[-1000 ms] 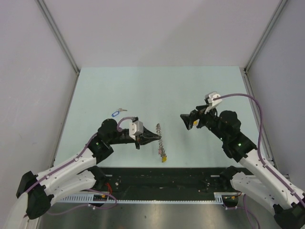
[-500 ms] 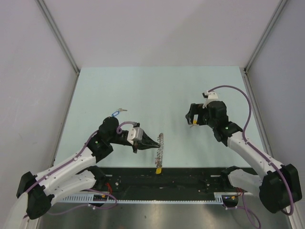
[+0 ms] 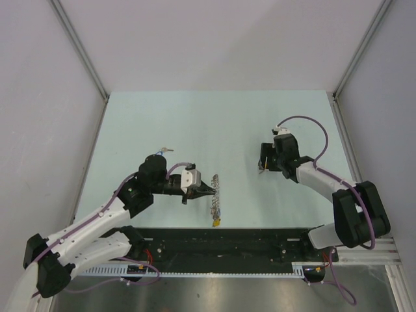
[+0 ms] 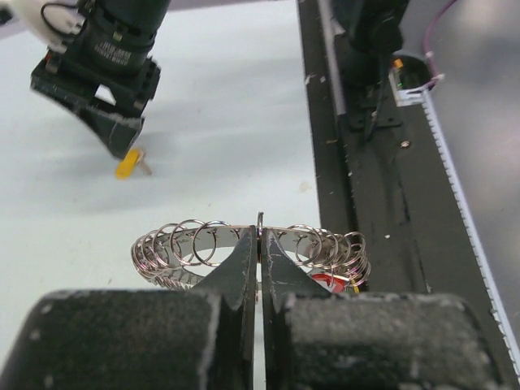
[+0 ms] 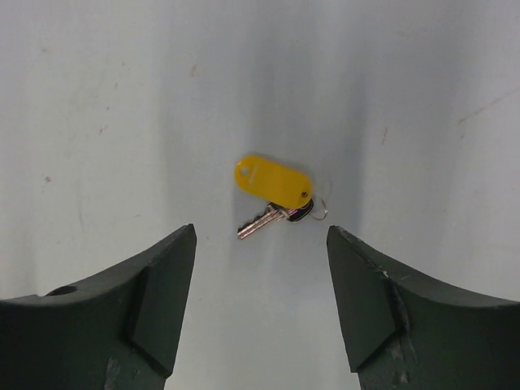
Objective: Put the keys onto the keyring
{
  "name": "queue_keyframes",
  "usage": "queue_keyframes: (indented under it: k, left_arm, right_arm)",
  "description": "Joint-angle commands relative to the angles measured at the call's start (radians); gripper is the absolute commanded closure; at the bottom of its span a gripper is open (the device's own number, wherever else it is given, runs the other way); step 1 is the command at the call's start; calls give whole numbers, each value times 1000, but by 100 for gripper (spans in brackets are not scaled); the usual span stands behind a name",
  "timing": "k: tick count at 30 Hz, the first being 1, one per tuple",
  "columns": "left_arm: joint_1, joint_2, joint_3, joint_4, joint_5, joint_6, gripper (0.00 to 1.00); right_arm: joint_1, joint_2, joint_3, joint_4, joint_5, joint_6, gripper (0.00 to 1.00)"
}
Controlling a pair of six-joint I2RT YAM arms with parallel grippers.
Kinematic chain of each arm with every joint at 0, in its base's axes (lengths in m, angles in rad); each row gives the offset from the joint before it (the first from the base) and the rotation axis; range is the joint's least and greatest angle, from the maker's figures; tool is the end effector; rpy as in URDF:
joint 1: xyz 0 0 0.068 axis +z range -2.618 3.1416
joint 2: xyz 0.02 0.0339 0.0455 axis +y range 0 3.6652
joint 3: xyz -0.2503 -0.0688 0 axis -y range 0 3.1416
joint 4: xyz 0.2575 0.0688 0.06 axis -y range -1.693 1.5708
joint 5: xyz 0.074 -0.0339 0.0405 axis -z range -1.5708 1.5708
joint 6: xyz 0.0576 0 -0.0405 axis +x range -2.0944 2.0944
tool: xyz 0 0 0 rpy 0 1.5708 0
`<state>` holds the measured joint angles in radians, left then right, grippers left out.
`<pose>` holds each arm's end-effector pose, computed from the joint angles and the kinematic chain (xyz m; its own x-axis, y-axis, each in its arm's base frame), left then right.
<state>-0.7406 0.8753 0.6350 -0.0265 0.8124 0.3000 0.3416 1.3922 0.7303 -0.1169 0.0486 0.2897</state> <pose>0.1442 -0.1885 0.2727 0.1040 0.1803 -0.9781 0.9946 -0.0190 0.1022 0.2922 0.1009 0.1565 -0.7205 0.0466 -0.6918 -0.1004 0.9802 0.1706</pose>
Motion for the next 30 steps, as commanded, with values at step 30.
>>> queue_keyframes:
  k: [30]
  left_arm:
    - [7, -35, 51, -46, -228, 37, 100]
  right_arm:
    - [-214, 159, 14, 82, -269, 35, 67]
